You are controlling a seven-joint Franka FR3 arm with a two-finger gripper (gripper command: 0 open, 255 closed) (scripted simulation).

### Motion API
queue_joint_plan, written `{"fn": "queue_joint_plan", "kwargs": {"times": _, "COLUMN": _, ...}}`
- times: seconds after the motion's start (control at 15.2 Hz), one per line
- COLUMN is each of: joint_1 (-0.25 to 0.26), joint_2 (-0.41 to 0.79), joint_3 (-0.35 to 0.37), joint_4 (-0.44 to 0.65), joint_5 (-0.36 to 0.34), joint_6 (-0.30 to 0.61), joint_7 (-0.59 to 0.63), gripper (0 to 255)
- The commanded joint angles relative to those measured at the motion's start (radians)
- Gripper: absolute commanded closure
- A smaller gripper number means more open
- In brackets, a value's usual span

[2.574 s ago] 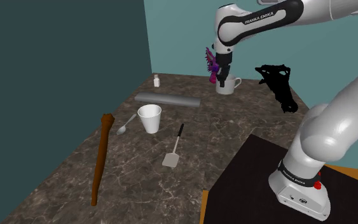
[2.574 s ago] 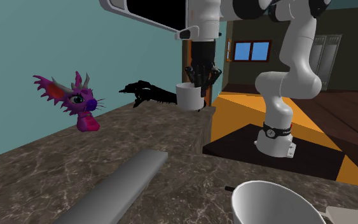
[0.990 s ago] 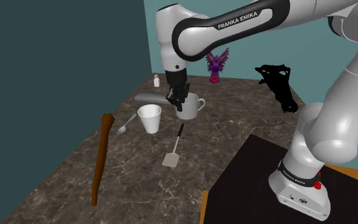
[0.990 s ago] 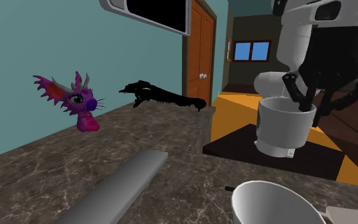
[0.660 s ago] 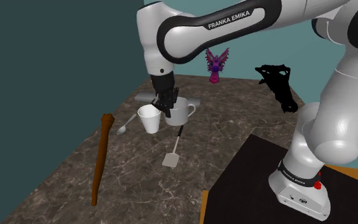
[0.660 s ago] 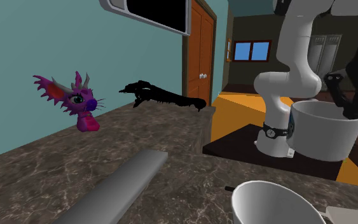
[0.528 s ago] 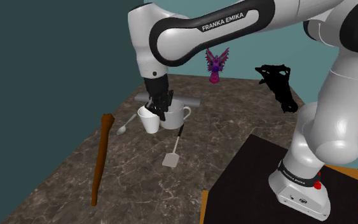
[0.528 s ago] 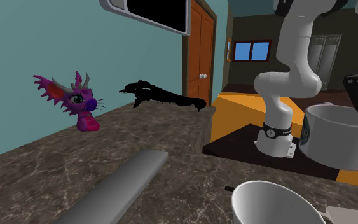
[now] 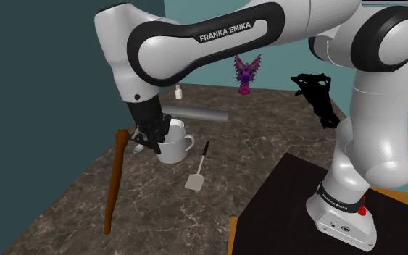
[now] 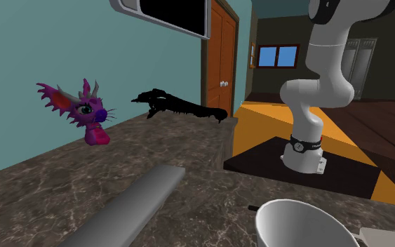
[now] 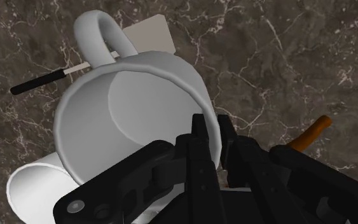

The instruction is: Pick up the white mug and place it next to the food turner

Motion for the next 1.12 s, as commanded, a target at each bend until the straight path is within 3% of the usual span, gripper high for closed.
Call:
{"fn": "queue_joint_plan", "kwargs": {"times": 0.0, "joint_1": 0.032, "joint_2": 0.063, "joint_3": 0.012, "joint_4": 0.087, "joint_5": -0.016, "joint_6": -0.028, "joint_7": 0.042, "gripper": 255}}
{"fn": "queue_joint_plan", "kwargs": {"times": 1.06, "joint_1": 0.028, "joint_2": 0.089, "joint_3": 0.005, "joint_4": -0.092, "joint_5": -0.027, "joint_6": 0.176, "joint_7": 0.049, "gripper": 255}}
